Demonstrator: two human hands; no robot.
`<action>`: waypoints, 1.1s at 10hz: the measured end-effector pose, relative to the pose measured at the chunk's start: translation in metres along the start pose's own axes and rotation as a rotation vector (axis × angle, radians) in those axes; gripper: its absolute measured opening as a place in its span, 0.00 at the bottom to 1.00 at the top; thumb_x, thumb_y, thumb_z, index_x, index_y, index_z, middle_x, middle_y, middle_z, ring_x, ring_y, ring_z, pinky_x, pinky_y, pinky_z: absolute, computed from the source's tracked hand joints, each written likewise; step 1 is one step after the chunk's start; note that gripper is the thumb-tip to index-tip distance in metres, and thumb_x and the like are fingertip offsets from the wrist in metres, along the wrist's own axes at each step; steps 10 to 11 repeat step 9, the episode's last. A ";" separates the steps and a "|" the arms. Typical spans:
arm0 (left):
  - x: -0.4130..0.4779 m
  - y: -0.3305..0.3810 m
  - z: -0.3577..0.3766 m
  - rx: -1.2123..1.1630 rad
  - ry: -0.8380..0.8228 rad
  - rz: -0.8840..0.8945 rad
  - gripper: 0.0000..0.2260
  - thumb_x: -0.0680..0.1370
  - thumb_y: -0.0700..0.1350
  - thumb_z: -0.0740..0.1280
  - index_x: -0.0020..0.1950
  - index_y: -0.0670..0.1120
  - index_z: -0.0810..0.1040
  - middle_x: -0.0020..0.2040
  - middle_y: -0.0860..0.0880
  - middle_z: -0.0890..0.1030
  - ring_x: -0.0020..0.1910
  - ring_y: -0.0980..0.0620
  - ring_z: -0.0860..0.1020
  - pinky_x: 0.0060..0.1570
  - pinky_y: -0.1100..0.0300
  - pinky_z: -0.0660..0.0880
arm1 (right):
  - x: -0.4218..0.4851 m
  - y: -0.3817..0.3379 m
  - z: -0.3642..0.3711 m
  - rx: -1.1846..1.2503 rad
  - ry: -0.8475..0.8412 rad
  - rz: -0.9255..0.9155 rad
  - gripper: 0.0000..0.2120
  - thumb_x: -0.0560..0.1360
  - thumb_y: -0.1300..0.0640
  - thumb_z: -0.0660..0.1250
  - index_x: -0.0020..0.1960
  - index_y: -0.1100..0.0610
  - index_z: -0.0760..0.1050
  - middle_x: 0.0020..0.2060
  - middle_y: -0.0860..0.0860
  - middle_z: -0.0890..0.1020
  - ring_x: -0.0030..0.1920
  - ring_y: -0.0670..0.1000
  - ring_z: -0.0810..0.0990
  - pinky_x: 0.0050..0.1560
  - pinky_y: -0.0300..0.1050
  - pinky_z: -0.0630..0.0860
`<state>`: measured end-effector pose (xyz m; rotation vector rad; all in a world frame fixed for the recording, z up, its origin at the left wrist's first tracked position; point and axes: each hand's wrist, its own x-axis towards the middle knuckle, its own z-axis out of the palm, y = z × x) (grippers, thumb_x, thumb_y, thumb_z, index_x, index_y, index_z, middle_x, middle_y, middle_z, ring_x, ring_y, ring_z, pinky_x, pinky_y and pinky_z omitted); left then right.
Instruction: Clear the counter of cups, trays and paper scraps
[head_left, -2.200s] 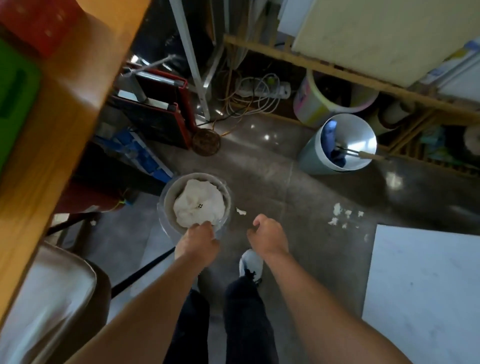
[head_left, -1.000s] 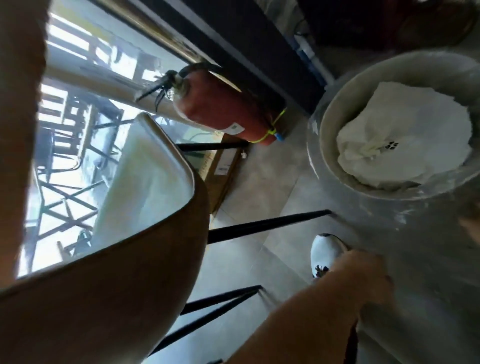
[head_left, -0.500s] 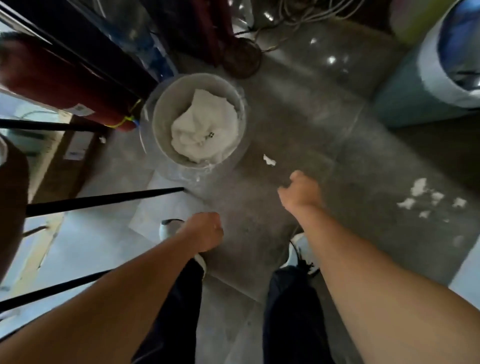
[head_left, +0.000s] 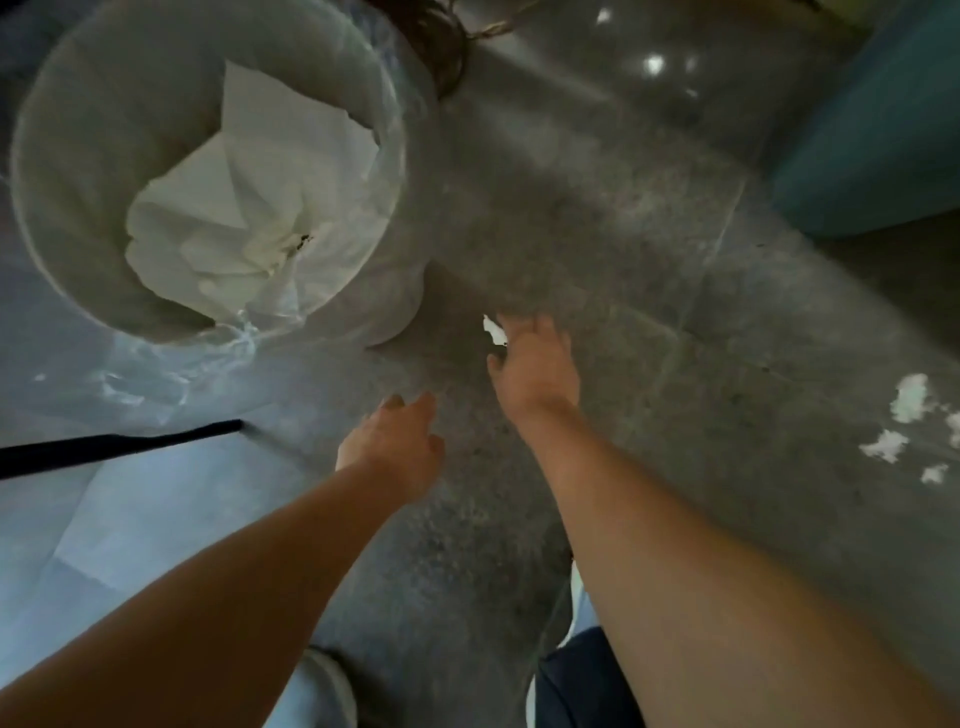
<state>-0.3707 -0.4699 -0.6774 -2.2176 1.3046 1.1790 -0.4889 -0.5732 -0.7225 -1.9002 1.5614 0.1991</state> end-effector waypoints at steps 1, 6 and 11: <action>0.028 -0.017 0.011 -0.014 -0.004 -0.009 0.16 0.81 0.51 0.60 0.68 0.52 0.69 0.60 0.44 0.74 0.57 0.40 0.78 0.54 0.46 0.79 | 0.025 0.008 0.026 -0.128 -0.064 -0.051 0.21 0.82 0.61 0.59 0.73 0.49 0.72 0.71 0.57 0.70 0.68 0.64 0.70 0.64 0.54 0.74; -0.115 -0.031 -0.089 -0.027 -0.155 -0.120 0.17 0.81 0.50 0.60 0.68 0.47 0.71 0.66 0.42 0.74 0.63 0.41 0.75 0.61 0.47 0.75 | -0.097 -0.153 -0.166 0.623 0.633 -0.336 0.04 0.72 0.65 0.68 0.46 0.59 0.78 0.42 0.53 0.78 0.36 0.47 0.75 0.40 0.32 0.72; -0.246 -0.017 -0.217 -0.024 -0.027 -0.064 0.16 0.79 0.49 0.61 0.64 0.45 0.75 0.64 0.42 0.77 0.61 0.40 0.78 0.54 0.51 0.76 | -0.180 -0.212 -0.241 0.224 0.009 -0.180 0.19 0.75 0.66 0.64 0.65 0.58 0.78 0.54 0.60 0.84 0.56 0.61 0.81 0.55 0.47 0.75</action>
